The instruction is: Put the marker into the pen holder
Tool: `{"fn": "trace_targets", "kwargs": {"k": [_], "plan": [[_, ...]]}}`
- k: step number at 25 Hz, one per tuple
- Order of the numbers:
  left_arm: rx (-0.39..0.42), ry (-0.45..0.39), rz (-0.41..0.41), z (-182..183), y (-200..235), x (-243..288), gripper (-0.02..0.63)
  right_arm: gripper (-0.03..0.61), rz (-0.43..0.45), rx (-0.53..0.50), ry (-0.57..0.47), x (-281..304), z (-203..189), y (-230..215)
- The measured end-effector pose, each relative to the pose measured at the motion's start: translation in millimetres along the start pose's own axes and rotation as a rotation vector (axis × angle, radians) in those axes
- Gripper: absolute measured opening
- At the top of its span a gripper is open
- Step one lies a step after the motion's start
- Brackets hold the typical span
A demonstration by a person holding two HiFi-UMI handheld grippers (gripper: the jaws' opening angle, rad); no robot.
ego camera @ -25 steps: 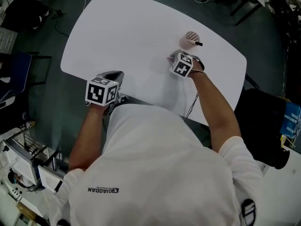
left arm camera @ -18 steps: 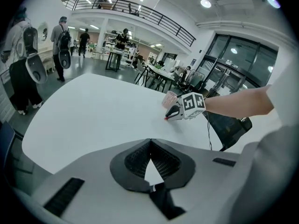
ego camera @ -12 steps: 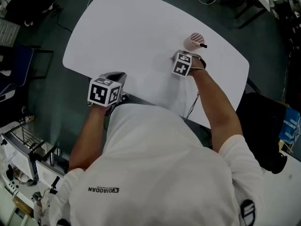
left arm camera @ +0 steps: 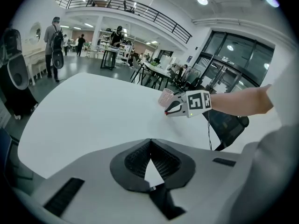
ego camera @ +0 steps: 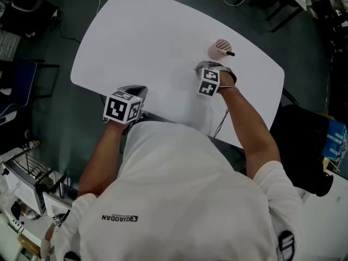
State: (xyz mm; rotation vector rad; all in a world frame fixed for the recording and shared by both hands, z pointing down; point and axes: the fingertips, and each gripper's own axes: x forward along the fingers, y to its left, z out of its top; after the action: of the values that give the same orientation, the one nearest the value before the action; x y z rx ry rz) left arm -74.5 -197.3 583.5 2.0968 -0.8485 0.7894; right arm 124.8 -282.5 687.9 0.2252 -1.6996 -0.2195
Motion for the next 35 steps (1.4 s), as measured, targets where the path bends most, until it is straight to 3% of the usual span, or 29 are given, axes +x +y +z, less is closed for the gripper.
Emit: {"fn": "trace_targets", "kwargs": {"k": [2, 7, 12, 19, 22, 26, 31, 35], "plan": [[0.014, 0.003, -0.007, 3.7, -2.7, 2.9, 0.026, 0.067, -0.049, 0.102, -0.072, -18.8, 3.4, -10.5], [0.078, 0.000, -0.041, 23.7, -24.7, 12.3, 0.026, 0.067, -0.152, 0.483, -0.271, -74.6, -14.6, -36.7], [0.116, 0.018, -0.062, 27.6, -33.4, 19.2, 0.026, 0.066, -0.214, 0.742, -0.425, -111.6, -33.1, -47.9], [0.145, 0.035, -0.072, 29.3, -49.1, 28.5, 0.026, 0.066, -0.286, 1.165, -0.721, -166.5, -72.0, -87.2], [0.145, 0.029, -0.069, 30.0, -52.3, 27.7, 0.026, 0.066, -0.334, 1.242, -0.797, -189.1, -83.5, -103.6], [0.137, 0.022, -0.063, 29.0, -50.6, 25.0, 0.026, 0.066, -0.425, 1.271, -0.836, -206.9, -95.6, -123.7], [0.106, 0.011, -0.061, 22.2, -49.4, 18.7, 0.026, 0.067, -0.498, 1.271, -0.788, -201.1, -107.7, -137.0], [0.073, -0.006, -0.054, 17.8, -43.5, 11.8, 0.026, 0.067, -0.486, 1.218, -0.701, -175.2, -104.7, -136.5]]}}
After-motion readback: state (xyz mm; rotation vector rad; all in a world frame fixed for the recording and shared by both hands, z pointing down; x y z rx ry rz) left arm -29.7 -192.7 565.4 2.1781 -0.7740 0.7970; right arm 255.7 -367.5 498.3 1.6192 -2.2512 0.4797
